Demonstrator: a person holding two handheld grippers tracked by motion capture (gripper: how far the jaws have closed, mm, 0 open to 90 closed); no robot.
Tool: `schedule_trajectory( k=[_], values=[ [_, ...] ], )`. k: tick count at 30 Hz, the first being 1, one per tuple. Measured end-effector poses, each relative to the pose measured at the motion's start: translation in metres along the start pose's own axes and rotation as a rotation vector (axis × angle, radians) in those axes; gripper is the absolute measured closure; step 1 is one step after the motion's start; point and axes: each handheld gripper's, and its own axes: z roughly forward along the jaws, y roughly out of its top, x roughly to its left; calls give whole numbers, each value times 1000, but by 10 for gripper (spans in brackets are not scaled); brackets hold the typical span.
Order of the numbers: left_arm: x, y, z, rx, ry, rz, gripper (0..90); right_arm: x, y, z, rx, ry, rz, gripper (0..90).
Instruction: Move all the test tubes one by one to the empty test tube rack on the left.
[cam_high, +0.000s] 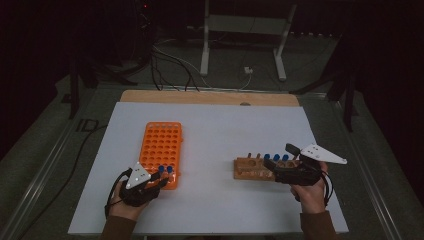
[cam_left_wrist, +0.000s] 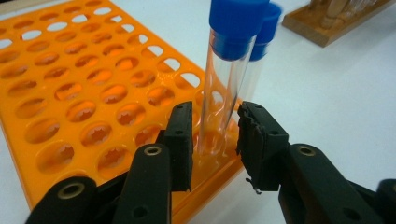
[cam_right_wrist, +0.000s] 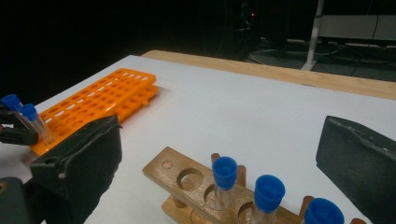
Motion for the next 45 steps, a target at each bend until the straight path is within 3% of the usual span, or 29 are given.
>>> schedule_trajectory(
  k=[6, 9, 13, 23, 25, 30, 33, 35, 41, 45],
  values=[
    [3, 1, -6, -41, 0, -12, 679, 0, -1, 1, 3, 1, 3, 4],
    [3, 2, -5, -35, 5, -7, 747, 1, -1, 1, 3, 3, 2, 4],
    [2, 3, -5, -35, 20, 0, 772, 1, -1, 2, 2, 5, 2, 4],
    [2, 1, -4, 18, 20, -11, 783, 0, -1, 0, -1, 4, 5, 4],
    [2, -1, -1, 43, 25, 3, 783, 0, -1, 0, -2, 4, 6, 4],
    [2, -1, -2, 42, 24, -3, 782, 0, -1, 0, -3, 3, 5, 4],
    [3, -3, -3, 24, 6, -17, 769, 0, -1, 0, -2, 3, 6, 4],
    [5, -3, -5, 4, -2, -35, 711, -1, -1, 0, -2, 2, 5, 4],
    [7, -2, -15, -90, -37, -54, 573, -3, -2, -2, -2, -12, 5, 4],
    [10, 1, -23, -171, -53, -69, 488, -6, -1, -5, -5, -45, -9, 4]
  ],
)
